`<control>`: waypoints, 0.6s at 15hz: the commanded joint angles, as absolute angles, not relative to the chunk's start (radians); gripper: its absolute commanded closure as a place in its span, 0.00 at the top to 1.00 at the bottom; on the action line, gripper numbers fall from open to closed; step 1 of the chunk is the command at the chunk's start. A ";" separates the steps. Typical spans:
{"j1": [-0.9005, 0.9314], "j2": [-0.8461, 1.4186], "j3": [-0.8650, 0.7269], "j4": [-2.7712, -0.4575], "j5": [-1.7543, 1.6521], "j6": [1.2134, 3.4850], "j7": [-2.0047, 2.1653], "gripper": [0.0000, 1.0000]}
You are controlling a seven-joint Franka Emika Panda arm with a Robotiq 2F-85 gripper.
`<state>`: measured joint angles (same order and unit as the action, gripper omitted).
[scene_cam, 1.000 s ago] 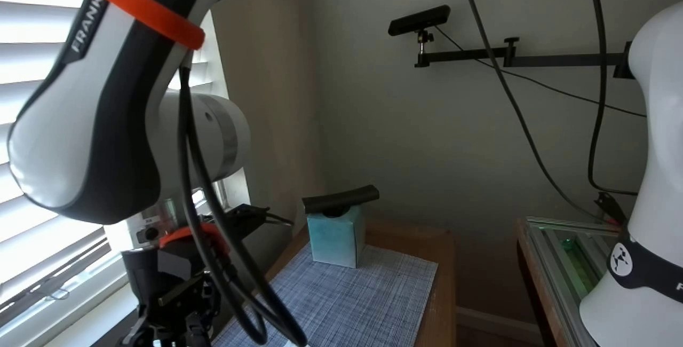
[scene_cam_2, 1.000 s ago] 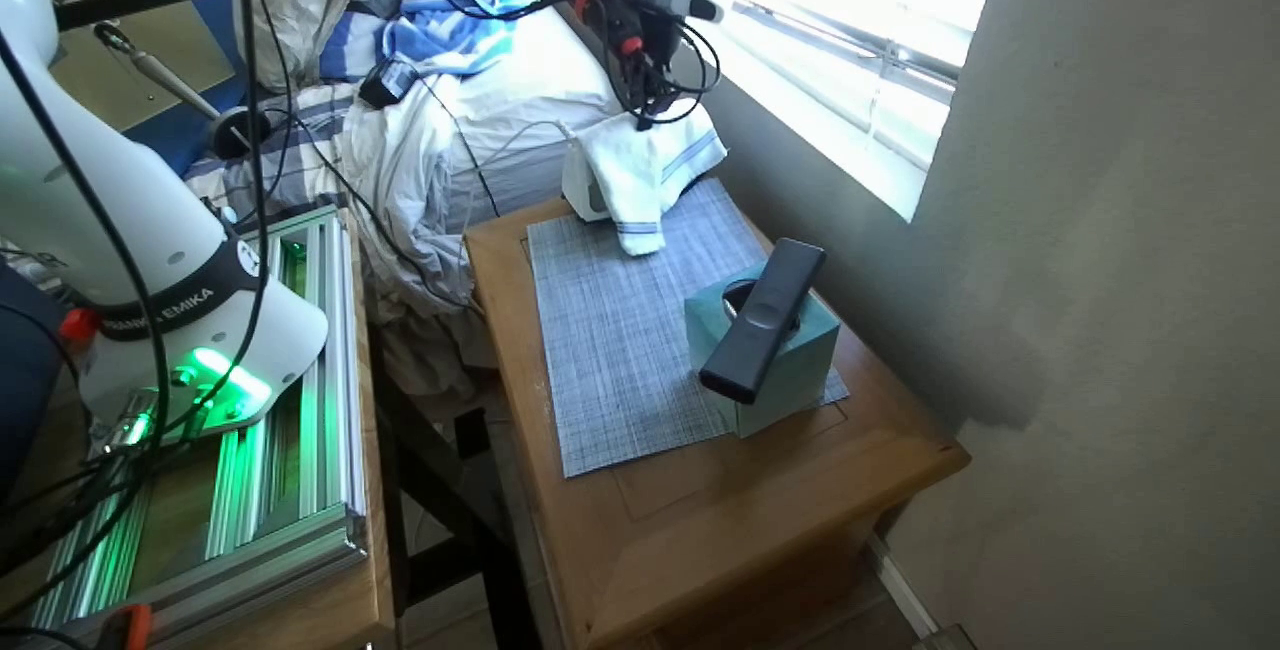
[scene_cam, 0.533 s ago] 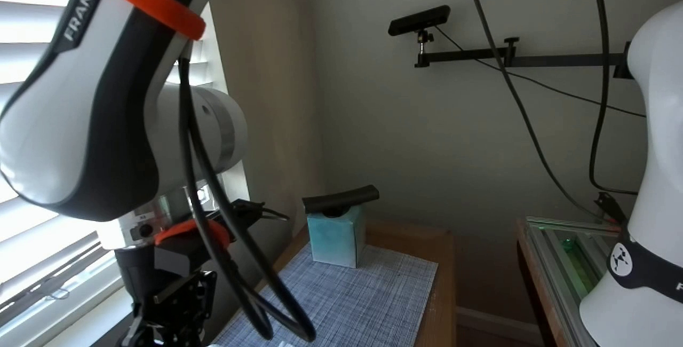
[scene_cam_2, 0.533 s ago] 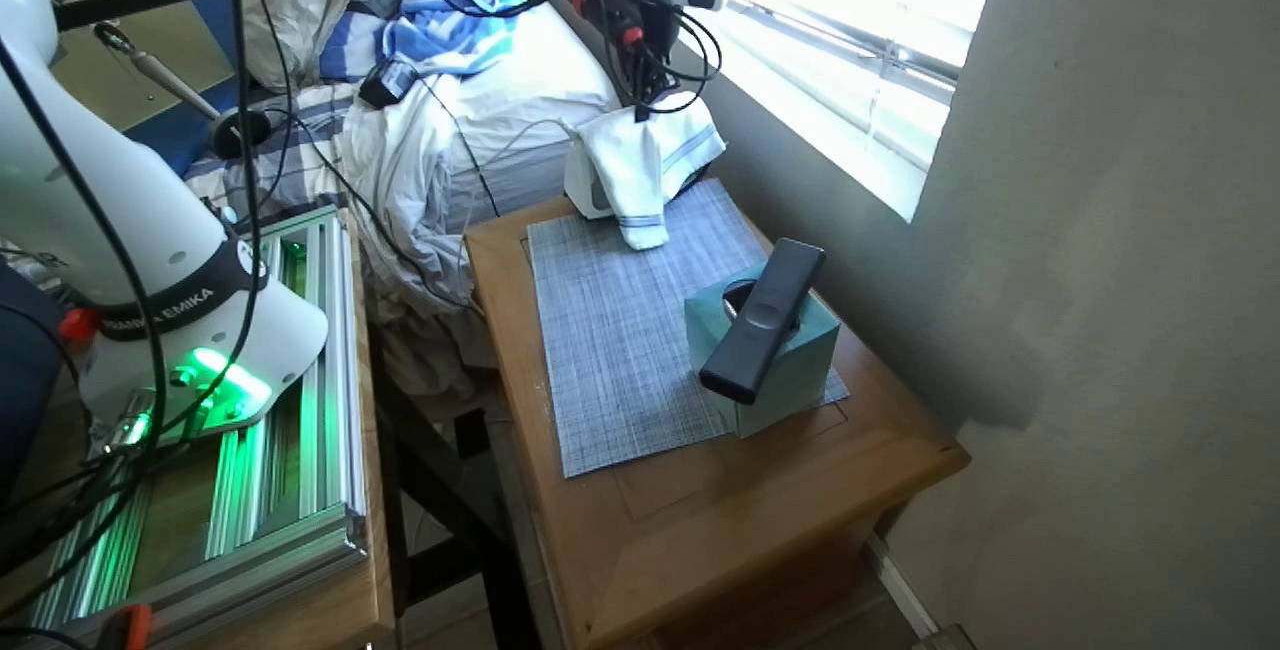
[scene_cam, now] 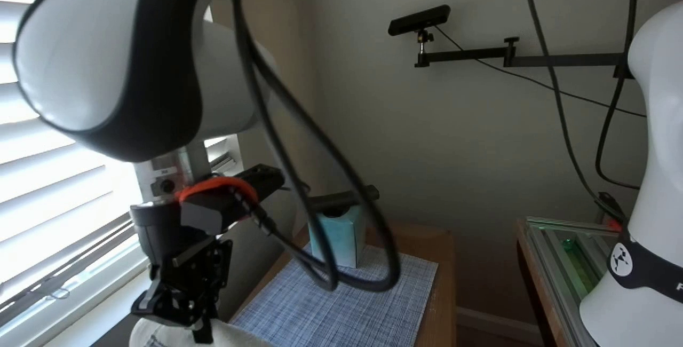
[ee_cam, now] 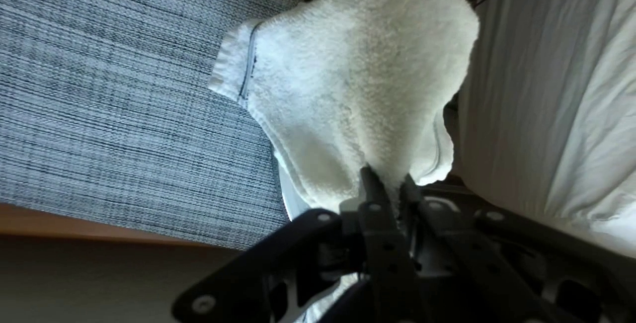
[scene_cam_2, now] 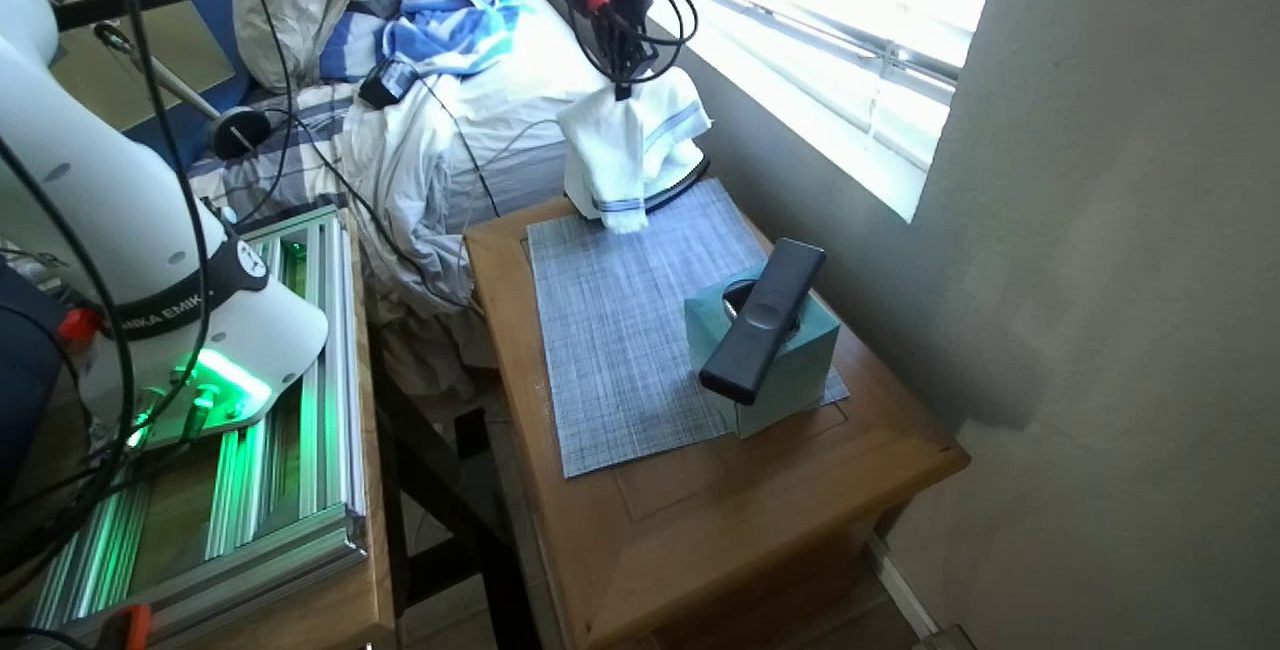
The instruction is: Remove the white towel from the iron and put it on the grey mat
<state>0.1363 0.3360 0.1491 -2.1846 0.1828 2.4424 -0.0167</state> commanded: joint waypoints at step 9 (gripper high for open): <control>0.086 -0.079 0.010 -2.560 -0.272 2.319 0.593 0.02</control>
<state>0.1137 0.0168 0.0108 -2.5045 -0.1281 2.4071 0.4249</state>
